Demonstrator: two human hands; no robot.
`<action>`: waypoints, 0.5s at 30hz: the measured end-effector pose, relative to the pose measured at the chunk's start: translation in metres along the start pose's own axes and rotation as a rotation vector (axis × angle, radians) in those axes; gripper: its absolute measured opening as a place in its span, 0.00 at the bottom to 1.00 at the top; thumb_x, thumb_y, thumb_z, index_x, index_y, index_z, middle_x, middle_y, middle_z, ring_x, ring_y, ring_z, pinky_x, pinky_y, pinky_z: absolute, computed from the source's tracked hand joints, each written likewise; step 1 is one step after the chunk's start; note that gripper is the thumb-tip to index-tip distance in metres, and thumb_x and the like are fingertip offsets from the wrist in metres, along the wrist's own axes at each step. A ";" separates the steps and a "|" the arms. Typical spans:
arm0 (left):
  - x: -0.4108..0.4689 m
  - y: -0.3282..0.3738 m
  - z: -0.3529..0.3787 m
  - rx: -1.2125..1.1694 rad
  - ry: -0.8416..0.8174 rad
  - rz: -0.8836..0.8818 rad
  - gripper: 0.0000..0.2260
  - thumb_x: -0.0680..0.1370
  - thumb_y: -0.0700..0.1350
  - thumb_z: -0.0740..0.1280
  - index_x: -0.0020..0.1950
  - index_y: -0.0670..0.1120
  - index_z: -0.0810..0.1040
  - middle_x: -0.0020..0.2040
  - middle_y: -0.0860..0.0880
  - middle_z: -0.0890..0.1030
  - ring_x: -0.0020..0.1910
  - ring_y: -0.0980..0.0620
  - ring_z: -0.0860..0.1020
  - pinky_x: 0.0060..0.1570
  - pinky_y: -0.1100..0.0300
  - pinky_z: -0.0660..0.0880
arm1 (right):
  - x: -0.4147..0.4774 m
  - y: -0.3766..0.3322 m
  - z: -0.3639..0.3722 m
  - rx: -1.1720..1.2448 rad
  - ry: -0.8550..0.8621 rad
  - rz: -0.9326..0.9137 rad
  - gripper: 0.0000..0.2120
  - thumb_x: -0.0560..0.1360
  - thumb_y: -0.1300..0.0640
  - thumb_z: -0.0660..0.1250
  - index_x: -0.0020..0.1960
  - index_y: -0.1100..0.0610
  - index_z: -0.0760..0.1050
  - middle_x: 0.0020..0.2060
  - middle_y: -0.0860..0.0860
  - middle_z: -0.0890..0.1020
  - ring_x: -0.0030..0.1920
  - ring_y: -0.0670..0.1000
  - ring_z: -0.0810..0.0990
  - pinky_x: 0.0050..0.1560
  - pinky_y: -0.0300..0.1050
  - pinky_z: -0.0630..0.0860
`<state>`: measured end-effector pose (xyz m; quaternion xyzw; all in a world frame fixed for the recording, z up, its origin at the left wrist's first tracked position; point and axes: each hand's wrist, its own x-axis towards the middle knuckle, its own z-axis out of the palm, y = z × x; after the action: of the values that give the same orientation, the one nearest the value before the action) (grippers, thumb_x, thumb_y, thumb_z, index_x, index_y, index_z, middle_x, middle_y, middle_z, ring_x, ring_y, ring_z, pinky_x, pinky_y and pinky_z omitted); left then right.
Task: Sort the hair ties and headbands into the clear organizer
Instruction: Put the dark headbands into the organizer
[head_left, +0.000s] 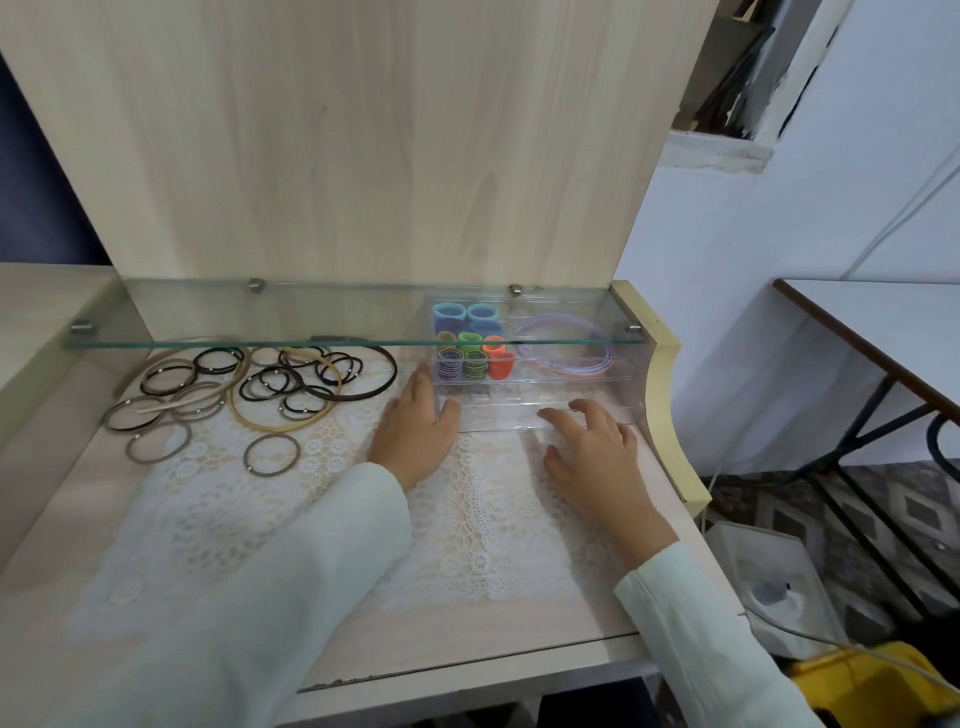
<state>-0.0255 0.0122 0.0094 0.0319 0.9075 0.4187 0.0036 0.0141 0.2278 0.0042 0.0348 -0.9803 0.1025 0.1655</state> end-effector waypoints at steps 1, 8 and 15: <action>-0.003 0.002 0.002 0.038 -0.006 -0.029 0.29 0.83 0.53 0.52 0.81 0.48 0.45 0.81 0.50 0.51 0.79 0.45 0.52 0.77 0.49 0.48 | -0.001 0.000 -0.003 0.003 -0.017 0.000 0.21 0.75 0.55 0.64 0.67 0.46 0.72 0.67 0.54 0.70 0.69 0.54 0.67 0.67 0.59 0.60; -0.015 0.003 0.011 0.154 0.002 -0.042 0.28 0.84 0.50 0.48 0.81 0.43 0.41 0.81 0.47 0.47 0.80 0.51 0.47 0.76 0.51 0.37 | -0.006 0.002 -0.015 -0.032 -0.034 -0.023 0.17 0.77 0.49 0.62 0.66 0.43 0.73 0.62 0.50 0.74 0.64 0.52 0.71 0.64 0.55 0.63; -0.027 0.005 0.014 0.149 -0.042 -0.024 0.27 0.84 0.47 0.47 0.80 0.43 0.40 0.81 0.47 0.47 0.80 0.52 0.46 0.75 0.51 0.35 | 0.011 0.018 -0.025 0.120 0.230 0.098 0.12 0.75 0.56 0.67 0.55 0.61 0.78 0.51 0.58 0.79 0.49 0.62 0.77 0.48 0.53 0.73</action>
<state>0.0022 0.0243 0.0041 0.0298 0.9363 0.3491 0.0252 0.0102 0.2505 0.0278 -0.0154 -0.9475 0.1720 0.2690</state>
